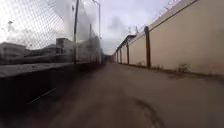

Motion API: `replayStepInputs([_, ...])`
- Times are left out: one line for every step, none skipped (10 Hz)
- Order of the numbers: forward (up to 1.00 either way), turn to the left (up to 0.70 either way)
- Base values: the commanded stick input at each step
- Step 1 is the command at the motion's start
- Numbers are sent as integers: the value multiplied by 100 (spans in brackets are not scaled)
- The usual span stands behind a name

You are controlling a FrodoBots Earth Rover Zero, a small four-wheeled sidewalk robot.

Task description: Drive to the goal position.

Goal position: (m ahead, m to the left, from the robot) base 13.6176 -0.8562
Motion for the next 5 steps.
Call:
replayStepInputs([50, 0])
replayStepInputs([50, 0])
replayStepInputs([50, 0])
replayStepInputs([50, 0])
replayStepInputs([50, 0])
